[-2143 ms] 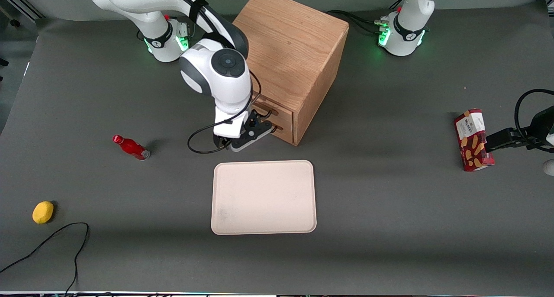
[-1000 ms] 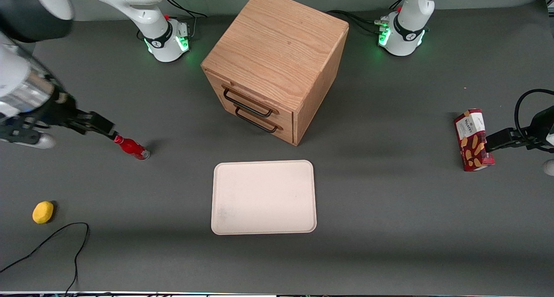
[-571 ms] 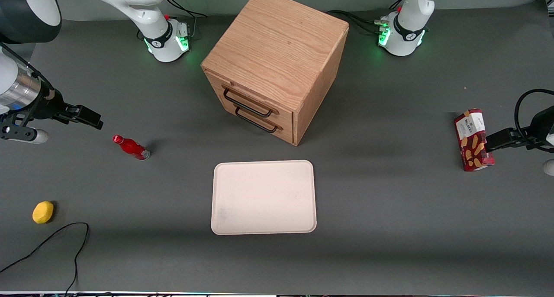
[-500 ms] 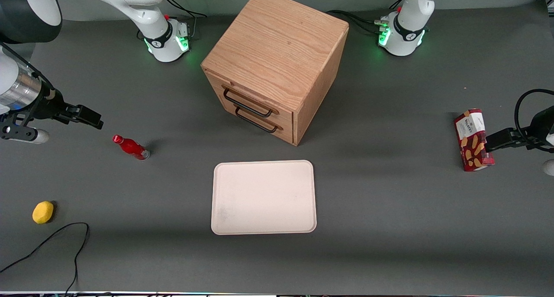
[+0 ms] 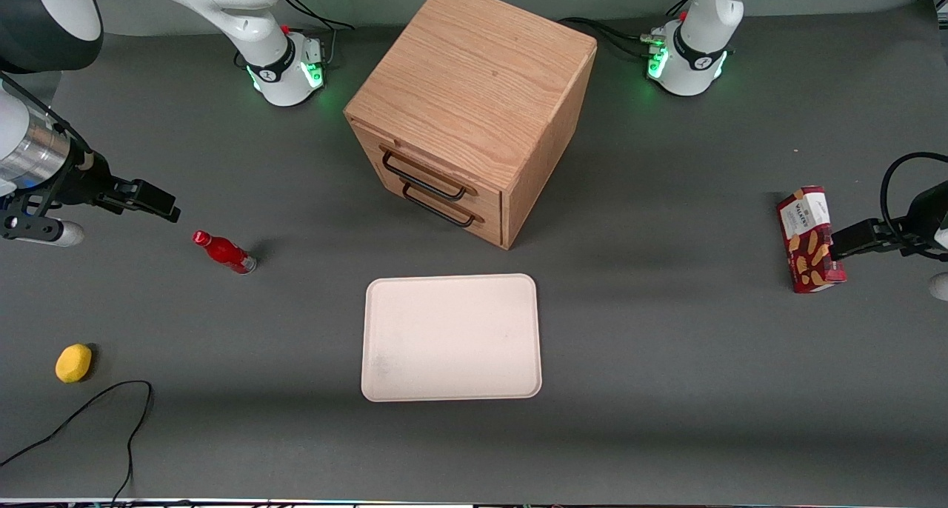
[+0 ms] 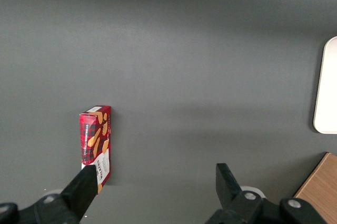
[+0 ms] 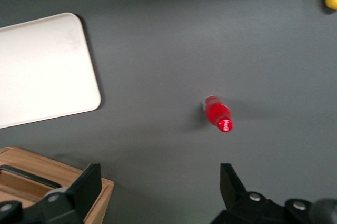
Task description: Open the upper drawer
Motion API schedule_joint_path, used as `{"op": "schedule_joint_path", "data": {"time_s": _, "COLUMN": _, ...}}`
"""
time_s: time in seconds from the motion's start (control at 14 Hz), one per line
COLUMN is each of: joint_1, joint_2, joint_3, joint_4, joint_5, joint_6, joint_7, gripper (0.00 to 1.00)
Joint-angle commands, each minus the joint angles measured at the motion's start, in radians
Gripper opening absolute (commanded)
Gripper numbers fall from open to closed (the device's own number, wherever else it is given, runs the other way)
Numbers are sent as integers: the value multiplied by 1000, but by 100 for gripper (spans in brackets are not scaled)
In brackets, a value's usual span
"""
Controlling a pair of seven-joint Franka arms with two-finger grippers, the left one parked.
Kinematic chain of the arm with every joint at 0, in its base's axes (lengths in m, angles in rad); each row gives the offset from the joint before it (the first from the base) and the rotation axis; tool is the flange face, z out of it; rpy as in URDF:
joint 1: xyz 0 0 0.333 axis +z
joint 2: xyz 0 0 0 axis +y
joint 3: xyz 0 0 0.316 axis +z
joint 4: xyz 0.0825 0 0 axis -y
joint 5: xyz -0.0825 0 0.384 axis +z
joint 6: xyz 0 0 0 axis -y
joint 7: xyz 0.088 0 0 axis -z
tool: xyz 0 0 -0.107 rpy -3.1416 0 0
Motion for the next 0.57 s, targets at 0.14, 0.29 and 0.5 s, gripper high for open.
{"op": "schedule_joint_path", "data": {"time_s": 0.14, "joint_1": 9, "joint_2": 29, "joint_3": 140, "joint_4": 43, "joint_5": 18, "joint_6": 12, "joint_7": -24, "gripper": 100}}
{"op": "schedule_joint_path", "data": {"time_s": 0.29, "joint_1": 9, "joint_2": 38, "joint_3": 244, "joint_4": 42, "joint_5": 15, "joint_6": 54, "joint_7": -70, "gripper": 100}}
{"op": "schedule_joint_path", "data": {"time_s": 0.5, "joint_1": 9, "joint_2": 61, "joint_3": 389, "joint_4": 34, "joint_5": 12, "joint_6": 56, "joint_7": -281, "gripper": 100}}
